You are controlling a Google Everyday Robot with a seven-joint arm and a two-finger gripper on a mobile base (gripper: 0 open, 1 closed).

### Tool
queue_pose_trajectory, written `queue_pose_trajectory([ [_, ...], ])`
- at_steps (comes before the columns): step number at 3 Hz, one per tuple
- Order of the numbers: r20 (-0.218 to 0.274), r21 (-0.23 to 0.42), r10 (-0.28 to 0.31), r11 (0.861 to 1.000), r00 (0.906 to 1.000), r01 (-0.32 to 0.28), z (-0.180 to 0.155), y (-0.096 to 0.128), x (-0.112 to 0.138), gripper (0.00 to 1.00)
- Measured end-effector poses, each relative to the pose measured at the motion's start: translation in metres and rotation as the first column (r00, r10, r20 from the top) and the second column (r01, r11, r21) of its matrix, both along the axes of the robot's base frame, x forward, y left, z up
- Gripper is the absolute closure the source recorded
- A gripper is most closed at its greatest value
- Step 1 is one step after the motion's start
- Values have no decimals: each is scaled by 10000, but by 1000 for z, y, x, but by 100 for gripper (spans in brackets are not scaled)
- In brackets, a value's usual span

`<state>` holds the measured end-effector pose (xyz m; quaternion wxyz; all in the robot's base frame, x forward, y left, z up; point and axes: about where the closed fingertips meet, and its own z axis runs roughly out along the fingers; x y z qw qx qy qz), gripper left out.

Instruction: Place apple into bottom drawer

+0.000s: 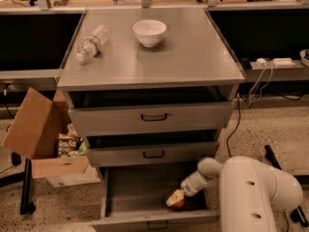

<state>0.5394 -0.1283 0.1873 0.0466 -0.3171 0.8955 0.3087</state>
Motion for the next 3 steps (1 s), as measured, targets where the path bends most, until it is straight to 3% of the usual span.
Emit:
queue_pose_trajectory([
  [1, -86, 90, 41, 10000, 10000, -41, -3, 1, 0, 0],
  [2, 268, 656, 46, 9978, 9996, -63, 10, 3, 2, 0],
  [3, 1231, 1640, 47, 9861, 9924, -250, 45, 5, 1, 0],
])
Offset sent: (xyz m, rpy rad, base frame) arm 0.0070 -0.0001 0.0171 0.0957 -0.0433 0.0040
